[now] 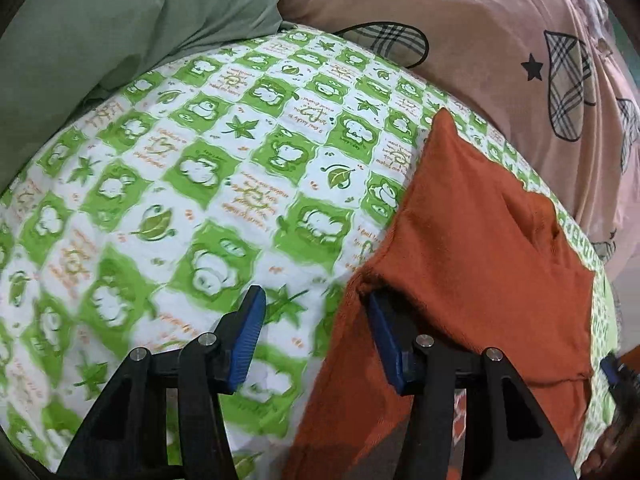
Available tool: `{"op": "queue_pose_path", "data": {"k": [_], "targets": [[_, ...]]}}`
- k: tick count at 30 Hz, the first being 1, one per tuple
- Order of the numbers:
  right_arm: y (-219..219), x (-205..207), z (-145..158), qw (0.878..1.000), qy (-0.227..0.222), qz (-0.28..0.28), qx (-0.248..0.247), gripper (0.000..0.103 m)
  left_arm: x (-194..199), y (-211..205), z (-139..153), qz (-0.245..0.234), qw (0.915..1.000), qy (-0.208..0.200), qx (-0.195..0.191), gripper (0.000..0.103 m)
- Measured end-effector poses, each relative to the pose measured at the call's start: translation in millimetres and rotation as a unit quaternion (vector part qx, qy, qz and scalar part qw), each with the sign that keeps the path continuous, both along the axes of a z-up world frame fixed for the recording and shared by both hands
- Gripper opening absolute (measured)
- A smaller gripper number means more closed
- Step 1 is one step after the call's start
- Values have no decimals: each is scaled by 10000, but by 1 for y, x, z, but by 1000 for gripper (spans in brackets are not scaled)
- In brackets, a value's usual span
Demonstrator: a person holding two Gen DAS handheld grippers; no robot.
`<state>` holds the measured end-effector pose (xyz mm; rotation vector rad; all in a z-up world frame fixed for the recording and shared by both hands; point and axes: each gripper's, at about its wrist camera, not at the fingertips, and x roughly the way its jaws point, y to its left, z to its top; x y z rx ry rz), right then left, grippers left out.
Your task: Fold small clothes
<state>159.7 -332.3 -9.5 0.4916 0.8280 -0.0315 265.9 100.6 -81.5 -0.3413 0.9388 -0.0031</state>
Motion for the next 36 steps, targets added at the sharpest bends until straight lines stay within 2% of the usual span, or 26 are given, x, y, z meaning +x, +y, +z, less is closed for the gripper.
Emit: {"op": "queue_pose_path", "data": {"k": [2,5,7,12,15,18,19,20,22,26,29,32,33,35,36], "targets": [[6,6,2,9999,12,118,0,64,-8,5,4,-136,9999,-25,-2,51],[13,14,-2,9995,77,261,148,64,-14,12,13,-337,9991,-148,-199,52],[17,21,-5,9991,87,330,231,64,-5,6,19,-445,9988,-184,-123,52],[24,27,-8,9986,68,411,314,64,52,-35,27,-975,9950,-165,146,57],[25,27,-14,9982,120,446,376,64,102,-61,20,-1250,9921,62,117,60],[27,31,-23,9975,214,519,431,64,140,-75,11,-1217,9922,213,144,58],[28,33,-28,9972,256,555,439,64,148,-77,10,-1152,9930,146,207,47],[28,33,-31,9970,279,571,430,64,154,-79,11,-1066,9938,14,313,23],[27,35,-39,9970,348,560,412,64,161,-81,16,-962,9947,-157,319,8],[19,34,-46,9972,343,348,562,64,168,-83,18,-547,9954,-244,752,8],[15,25,-35,9981,234,269,512,64,159,-71,22,-389,9975,-179,571,8],[10,5,-21,9986,142,262,443,64,126,-53,31,-451,9983,-156,332,11],[7,-3,-18,9987,152,253,415,64,115,-49,32,-492,9982,-156,291,14],[3,-18,-15,9987,208,240,387,64,79,-40,36,-601,9978,-148,243,37],[0,-30,-14,9988,257,224,361,64,63,-35,37,-619,9977,-160,243,42]]}}
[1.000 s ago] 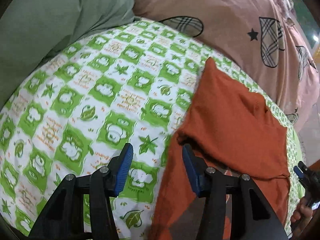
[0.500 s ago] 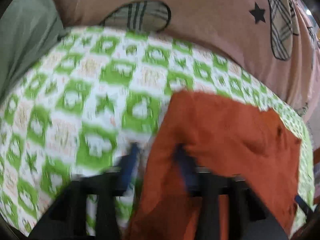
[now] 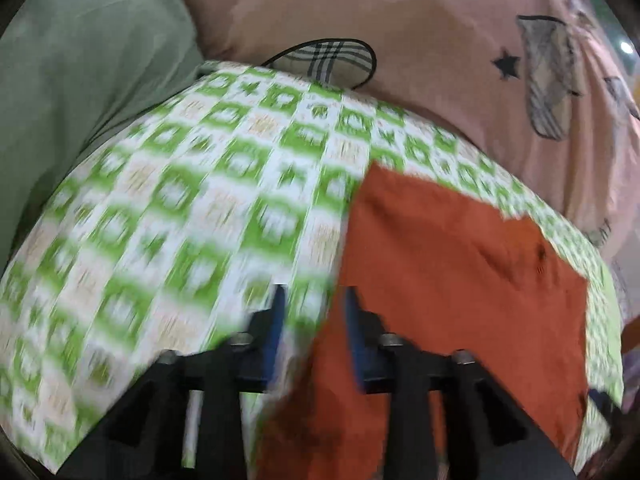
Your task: Fold small clothes
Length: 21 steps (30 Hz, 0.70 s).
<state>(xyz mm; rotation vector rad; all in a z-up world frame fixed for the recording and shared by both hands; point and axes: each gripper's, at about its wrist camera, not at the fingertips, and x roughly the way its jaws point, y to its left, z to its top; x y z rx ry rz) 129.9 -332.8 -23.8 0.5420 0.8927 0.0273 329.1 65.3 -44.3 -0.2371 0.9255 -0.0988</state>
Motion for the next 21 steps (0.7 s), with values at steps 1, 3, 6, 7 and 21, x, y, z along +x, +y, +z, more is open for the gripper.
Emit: {"op": "queue_pose_path", "data": {"k": [1,3,6,7,21], "targets": [[-2,-6,0,10000,31,-13,-17,65,-20,3,-1,-38,10000,-5,-1,48],[-11,-27,-3,9998,128,-117,33,65,-60,12,-3,-169,9998,48,-101,55],[-25,-54,-12,9989,352,-294,135,66,-117,28,-15,-332,9983,293,-369,59],[-27,-58,-15,9986,413,-284,162,66,-130,31,-19,-417,9974,386,-442,59],[43,-194,-24,9742,176,1410,1754,66,-298,40,-46,-1511,9728,1044,-1415,60]]}}
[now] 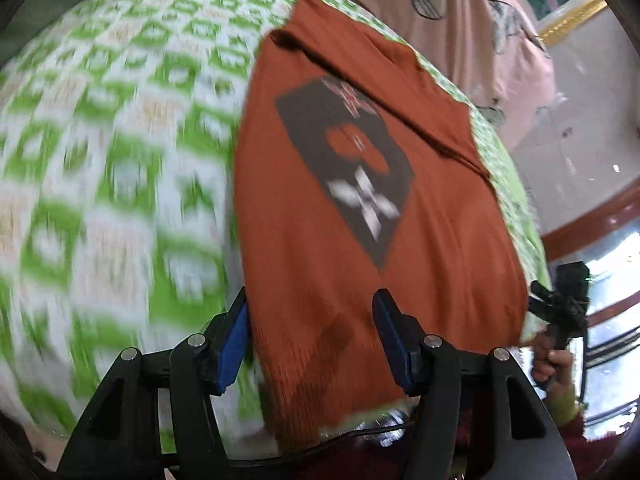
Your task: Fold small clothes
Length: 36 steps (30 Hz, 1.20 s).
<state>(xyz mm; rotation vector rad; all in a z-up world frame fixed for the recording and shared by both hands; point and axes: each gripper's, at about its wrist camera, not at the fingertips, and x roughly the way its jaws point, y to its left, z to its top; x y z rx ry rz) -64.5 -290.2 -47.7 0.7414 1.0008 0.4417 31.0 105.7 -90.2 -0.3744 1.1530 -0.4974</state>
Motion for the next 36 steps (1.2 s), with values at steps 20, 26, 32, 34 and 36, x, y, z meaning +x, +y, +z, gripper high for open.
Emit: {"op": "queue_pose_path", "data": {"k": [20,26,32,34,36], "targets": [[-5,-31,-12,9988,93,-467,-63,8,-13,3,-12,-22,9993,-121,-341,5],[-14,-27,14,9974,-403,-563,194,8,-24,13,18,243,9961,-617,-584,5],[-23,-4,47,9921,-971,-740,276,8,-10,1,62,330,9895,-1203,-732,5],[-29,7,58,9900,-1121,-844,152,8,2,-4,77,381,9864,-1392,-791,5],[-38,21,66,9869,-1262,-994,115,8,19,-10,91,448,9830,-1578,-827,5]]}}
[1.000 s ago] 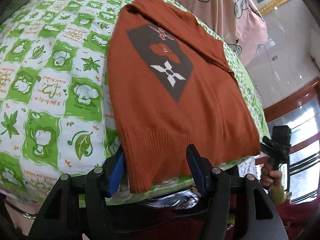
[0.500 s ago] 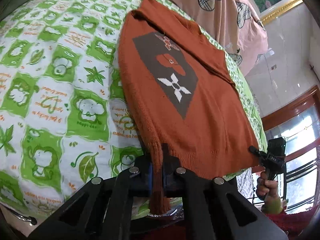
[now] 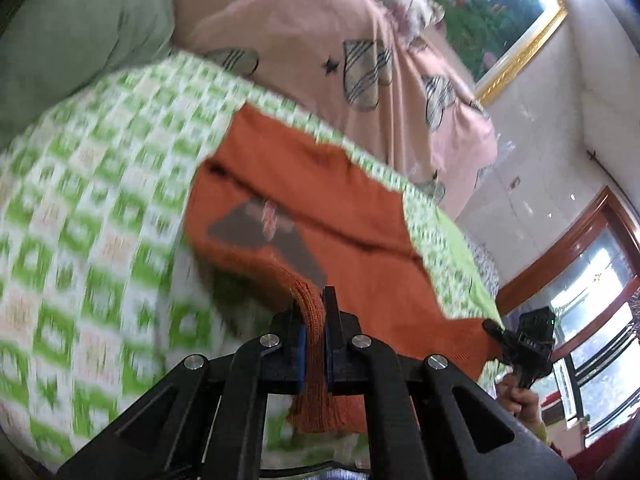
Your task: Fold small clothes
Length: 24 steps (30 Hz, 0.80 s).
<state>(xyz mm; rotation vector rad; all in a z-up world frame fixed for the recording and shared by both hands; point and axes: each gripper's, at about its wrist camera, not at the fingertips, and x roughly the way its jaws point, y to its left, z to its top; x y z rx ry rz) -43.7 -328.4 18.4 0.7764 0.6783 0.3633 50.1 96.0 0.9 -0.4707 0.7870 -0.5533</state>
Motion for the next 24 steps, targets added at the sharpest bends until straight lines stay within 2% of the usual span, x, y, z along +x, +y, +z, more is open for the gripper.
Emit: {"op": "queue_pose_path", "data": {"k": [4,6,10,16,20,24], "targets": [[-19,41,12,9996,-104,-185,-160,8,41,-8,18,224,9993,-291,-44,5],[-27,66,17,9993,-169,-214,-263,8,70,-15,25,381,9984,-418,88,5],[-43,123,16,9986,-73,-325,-422,8,124,-27,30,625,9966,-519,143,5],[-68,195,1,9974,124,-530,-464,8,212,-48,15,891,9937,-429,531,5],[-81,235,-11,9964,216,-632,-513,8,258,-56,1,956,9918,-390,748,5],[-83,273,-38,9935,606,-594,-753,8,298,-62,-22,1045,9901,-173,923,5]]}}
